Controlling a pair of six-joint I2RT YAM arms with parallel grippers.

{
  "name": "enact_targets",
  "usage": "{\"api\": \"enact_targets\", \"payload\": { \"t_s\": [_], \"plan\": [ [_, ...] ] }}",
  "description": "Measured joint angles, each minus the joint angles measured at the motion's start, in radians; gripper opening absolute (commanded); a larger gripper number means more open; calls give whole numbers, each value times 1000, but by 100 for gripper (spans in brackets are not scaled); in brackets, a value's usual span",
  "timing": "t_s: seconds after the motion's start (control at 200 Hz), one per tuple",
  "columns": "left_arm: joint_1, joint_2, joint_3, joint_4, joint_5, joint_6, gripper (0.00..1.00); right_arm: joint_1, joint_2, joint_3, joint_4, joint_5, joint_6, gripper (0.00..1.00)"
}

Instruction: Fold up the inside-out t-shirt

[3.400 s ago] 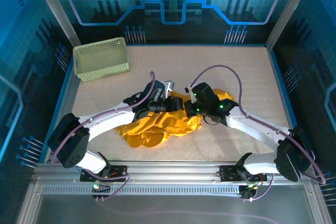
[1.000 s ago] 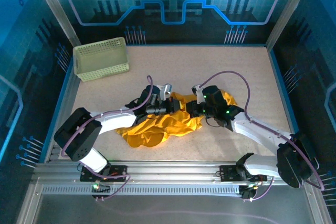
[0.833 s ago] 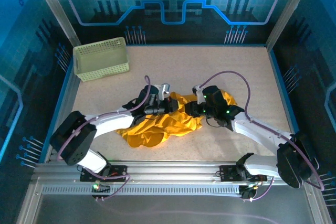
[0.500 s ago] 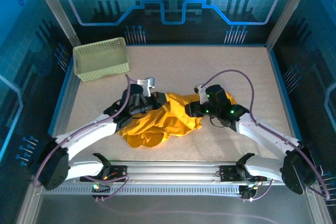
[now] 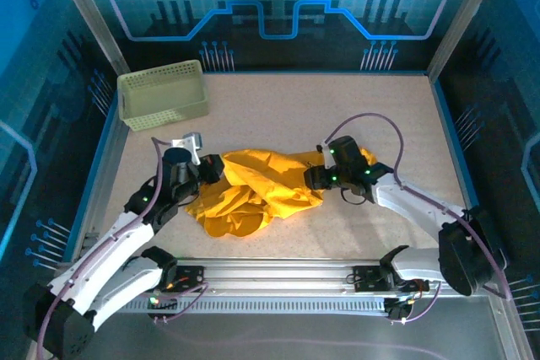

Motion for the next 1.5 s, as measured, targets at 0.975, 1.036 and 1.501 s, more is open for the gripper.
{"api": "enact_targets", "payload": {
  "t_s": [0.975, 1.036, 1.501],
  "plan": [
    [60, -7, 224, -65, -75, 109, 0, -32, -286, 323, -277, 48, -8, 0],
    [60, -18, 234, -33, -66, 118, 0, -61, -309, 324, -287, 39, -16, 0],
    [29, 217, 130, 6, 35, 123, 0, -157, -177, 32, -239, -25, -21, 29]
  ]
}}
